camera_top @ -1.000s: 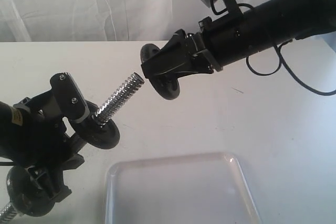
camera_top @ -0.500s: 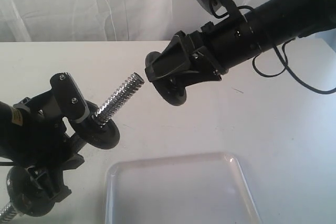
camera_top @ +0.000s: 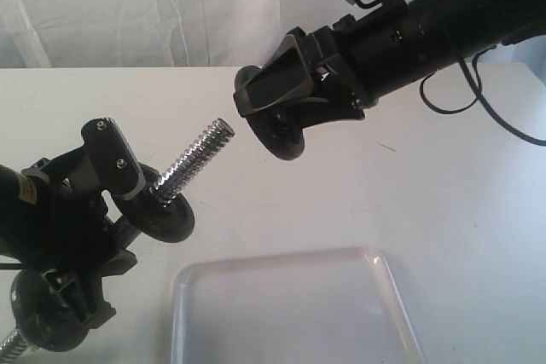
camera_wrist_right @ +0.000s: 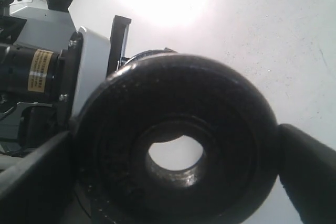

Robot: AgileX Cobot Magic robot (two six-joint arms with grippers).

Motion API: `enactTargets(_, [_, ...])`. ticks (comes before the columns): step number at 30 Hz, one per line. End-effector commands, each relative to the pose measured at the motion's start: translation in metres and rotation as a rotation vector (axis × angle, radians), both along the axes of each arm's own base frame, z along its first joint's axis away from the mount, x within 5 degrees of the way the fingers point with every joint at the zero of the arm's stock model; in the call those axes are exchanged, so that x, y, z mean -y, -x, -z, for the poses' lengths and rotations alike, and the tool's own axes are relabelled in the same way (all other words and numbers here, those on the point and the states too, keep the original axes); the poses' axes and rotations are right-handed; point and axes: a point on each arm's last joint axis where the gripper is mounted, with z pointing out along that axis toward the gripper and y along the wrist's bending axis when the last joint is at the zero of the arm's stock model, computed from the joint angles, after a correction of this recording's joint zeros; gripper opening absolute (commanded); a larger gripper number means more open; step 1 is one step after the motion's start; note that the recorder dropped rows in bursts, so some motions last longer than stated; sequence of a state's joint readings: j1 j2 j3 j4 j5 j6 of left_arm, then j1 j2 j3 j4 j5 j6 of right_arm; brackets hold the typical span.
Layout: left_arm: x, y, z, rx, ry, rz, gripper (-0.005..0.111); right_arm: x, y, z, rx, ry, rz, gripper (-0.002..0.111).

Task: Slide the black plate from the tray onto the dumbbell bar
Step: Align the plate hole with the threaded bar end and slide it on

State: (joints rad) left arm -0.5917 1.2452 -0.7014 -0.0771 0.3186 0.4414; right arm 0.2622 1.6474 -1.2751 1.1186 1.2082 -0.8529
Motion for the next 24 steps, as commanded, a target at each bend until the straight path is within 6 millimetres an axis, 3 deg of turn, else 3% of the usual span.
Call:
enactTargets(1, [0.008,-0.016,-0.040,0.328,0.210,-0.041,0.000,-0.010,0.008,-0.013,-0.009,-0.081,-0.014,0.000])
enactTargets(8, [0.017,-0.010,-0.041,0.331,0.217,0.005,0.000,-0.013,0.009,-0.013,-0.009,-0.081,-0.025,0.000])
enactTargets(24, [0.017,-0.010,-0.041,0.331,0.217,0.005,0.000,-0.022,0.014,-0.011,-0.012,-0.074,-0.058,0.000])
